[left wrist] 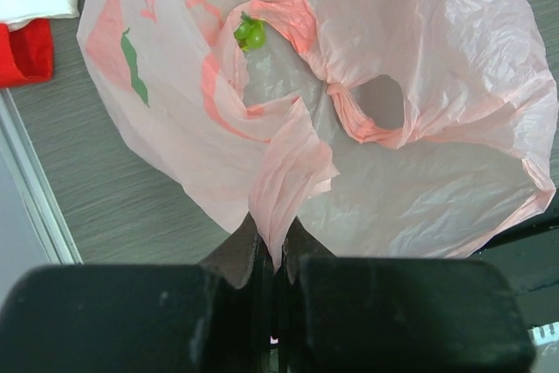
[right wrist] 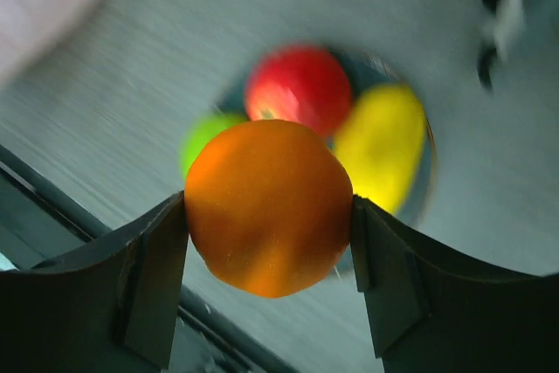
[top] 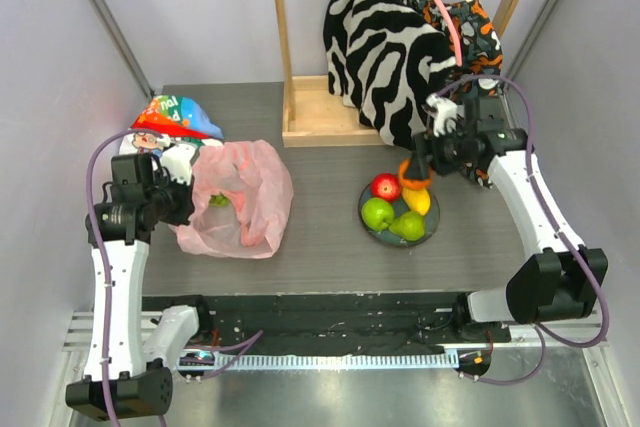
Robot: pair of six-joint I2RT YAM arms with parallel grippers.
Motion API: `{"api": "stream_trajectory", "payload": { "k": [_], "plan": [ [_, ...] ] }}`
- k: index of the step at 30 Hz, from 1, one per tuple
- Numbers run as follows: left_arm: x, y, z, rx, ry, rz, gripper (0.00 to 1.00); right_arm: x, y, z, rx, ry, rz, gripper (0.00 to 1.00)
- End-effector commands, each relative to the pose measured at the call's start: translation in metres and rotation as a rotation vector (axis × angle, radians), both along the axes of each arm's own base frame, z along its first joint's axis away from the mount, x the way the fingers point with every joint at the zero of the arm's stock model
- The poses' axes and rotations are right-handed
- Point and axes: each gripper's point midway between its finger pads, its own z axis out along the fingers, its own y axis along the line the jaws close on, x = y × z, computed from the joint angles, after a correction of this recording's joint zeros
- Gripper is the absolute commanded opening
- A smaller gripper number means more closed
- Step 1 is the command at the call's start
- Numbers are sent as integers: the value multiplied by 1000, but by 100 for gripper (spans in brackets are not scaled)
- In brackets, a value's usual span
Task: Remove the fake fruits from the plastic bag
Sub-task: Place the fake fruit on the plate.
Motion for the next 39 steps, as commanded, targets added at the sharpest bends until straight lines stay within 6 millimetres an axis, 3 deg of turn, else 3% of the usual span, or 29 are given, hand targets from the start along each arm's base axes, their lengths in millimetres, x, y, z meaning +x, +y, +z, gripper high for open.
{"api": "stream_trajectory", "payload": {
  "k": [1,4,9,13,25,33,36,39],
  "plan": [
    [8,-7,11,-29,-40,-24,0,-61,-60,-43,-150,157,27,28],
    [8,-8,10,-32,-28,-36,0,-72,-90,-66,-188,212,-3,26],
    [7,-10,6,-43,-14,-37,0,-82,-104,-87,-254,234,87,25],
    [3,-12,3,-61,3,-31,0,-85,-100,-103,-236,255,116,27],
    [0,-12,2,-76,28,-8,0,-43,-81,-128,-136,242,109,29],
    [3,-13,-3,-90,49,0,0,-48,-69,-142,-117,277,158,30],
    [4,-13,-4,-91,57,0,0,-49,-69,-148,-119,286,155,36],
    [4,-15,-6,-98,66,-5,0,-51,-73,-152,-142,298,142,52]
  ]
}}
